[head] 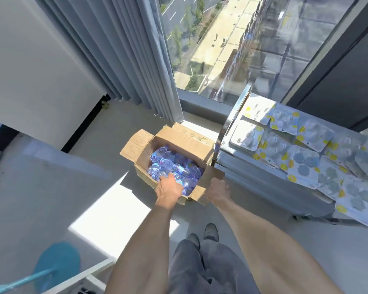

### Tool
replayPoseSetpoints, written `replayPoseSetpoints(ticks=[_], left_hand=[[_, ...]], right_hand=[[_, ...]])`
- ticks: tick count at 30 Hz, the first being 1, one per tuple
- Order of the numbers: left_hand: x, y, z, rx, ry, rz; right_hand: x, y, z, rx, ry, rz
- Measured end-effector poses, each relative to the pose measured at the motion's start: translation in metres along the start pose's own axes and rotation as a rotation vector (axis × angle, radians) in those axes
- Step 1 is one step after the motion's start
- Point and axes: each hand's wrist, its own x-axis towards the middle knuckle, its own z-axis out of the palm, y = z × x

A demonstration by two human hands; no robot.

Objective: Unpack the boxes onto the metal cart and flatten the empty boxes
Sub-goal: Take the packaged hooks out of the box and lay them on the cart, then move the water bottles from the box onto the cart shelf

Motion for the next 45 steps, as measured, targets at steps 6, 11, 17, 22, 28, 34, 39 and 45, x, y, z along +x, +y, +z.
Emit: replayPoseSetpoints(ticks=[6,11,17,22,28,34,39,45], left_hand=[[0.044,-0.009,0.026,0.012,-0.092,-0.038],[0.091,-0.009,0.050,0.055,-0.140,-0.016],[0.157,-0.008,0.062,0.113,-0.122,0.059],[0.216,-0.018,0.078,0.096,-0.080,0.094],[0.261,-0.043,0.127,0.094,-0.064,0.092],[0.299,-0.062,0.200,0.118,-0.084,0.077],[0.341,-0.062,0.264,0.143,-0.036,0.127],[0.393,-0.065,0.337,0.166,-0.045,0.124]], right_hand=[[0.035,-0.012,0.038,0.029,-0.104,0.011],[0.071,-0.015,0.071,0.039,-0.102,0.060],[0.130,-0.051,0.092,-0.013,-0.082,-0.010],[0.182,-0.077,0.122,-0.027,-0.068,-0.036],[0.225,-0.070,0.180,-0.105,-0.087,-0.048],[0.272,-0.044,0.240,-0.169,-0.071,-0.083],[0.327,-0.026,0.282,-0.251,-0.025,-0.158],[0.386,-0.009,0.331,-0.249,-0.022,-0.222]])
